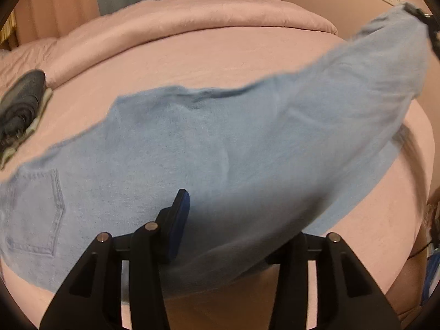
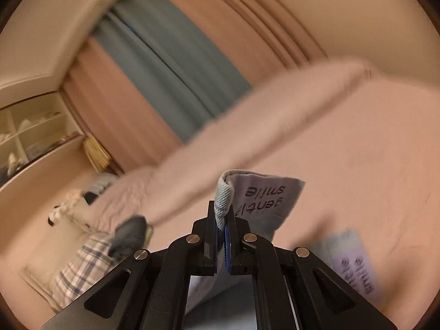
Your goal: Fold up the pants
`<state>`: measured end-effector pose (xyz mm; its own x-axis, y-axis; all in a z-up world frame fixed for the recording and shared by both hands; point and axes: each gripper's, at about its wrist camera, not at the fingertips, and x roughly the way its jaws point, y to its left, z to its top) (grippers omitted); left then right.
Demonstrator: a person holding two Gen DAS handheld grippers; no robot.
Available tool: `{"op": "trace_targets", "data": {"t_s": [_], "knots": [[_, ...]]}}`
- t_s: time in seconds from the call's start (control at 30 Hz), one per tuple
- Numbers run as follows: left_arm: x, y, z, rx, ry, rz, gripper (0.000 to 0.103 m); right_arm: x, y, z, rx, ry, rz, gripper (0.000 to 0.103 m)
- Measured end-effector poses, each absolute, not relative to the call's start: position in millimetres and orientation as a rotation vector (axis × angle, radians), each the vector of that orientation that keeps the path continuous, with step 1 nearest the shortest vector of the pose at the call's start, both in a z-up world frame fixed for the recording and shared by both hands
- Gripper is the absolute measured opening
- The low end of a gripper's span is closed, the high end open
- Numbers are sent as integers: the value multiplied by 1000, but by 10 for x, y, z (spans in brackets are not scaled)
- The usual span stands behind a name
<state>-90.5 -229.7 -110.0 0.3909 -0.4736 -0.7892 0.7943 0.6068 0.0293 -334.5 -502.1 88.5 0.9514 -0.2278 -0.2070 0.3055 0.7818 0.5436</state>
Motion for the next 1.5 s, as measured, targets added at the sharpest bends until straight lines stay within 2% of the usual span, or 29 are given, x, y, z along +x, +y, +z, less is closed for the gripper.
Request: {"op": "trace_targets", "data": {"t_s": [0.07,0.23,0.4,0.5,0.57,0.63,0.73,0.83,0.9,0.93,1.03,1.07,1.1,1.17,1.27,1.37,1.5], "knots": [[-934,-2320,-1105,450,823,-848,43,-3527,-5004,805,597,123,-336,5],[-879,-2360,-1217,455,859,-843,46,-3676,-5528,-364,908,413,-478,5],[-863,-2362,-1202,457,864,-825,46,-3706,-5491,-541,954,427,-484,5],[-830,-2313,-1193,430,862,-802,40,-3721,-5469,-504,978,428,-467,5],[-785,-2247,-1175,379,876,-805,26,-3877,-5523,-546,1018,403,-413,5],[-744,-2218,-1143,358,870,-785,20,-3890,-5559,-579,979,461,-448,5],[-753,-2249,-1143,393,874,-792,20,-3910,-5694,-784,1060,470,-431,5],[-822,-2210,-1147,445,857,-793,25,-3894,-5719,-770,1038,479,-433,5],[-851,-2116,-1131,461,866,-789,39,-3920,-5703,-679,1017,514,-466,5],[-853,-2043,-1117,461,865,-784,49,-3934,-5693,-624,1009,521,-490,6],[-876,-1766,-982,419,857,-811,57,-4066,-5634,-364,892,503,-654,30],[-879,-1679,-931,403,849,-821,60,-4078,-5595,-239,825,494,-721,47],[-868,-1628,-893,389,841,-824,62,-4065,-5526,-87,732,477,-770,49],[-809,-1528,-822,363,823,-806,71,-3892,-5368,88,631,483,-697,49],[-640,-1430,-771,277,833,-777,70,-3437,-5052,100,575,555,-440,49],[-530,-1309,-697,134,845,-807,69,-2844,-4561,-1,483,643,-218,36],[-423,-1283,-680,152,833,-746,69,-2037,-3967,-85,364,726,-6,33]]}}
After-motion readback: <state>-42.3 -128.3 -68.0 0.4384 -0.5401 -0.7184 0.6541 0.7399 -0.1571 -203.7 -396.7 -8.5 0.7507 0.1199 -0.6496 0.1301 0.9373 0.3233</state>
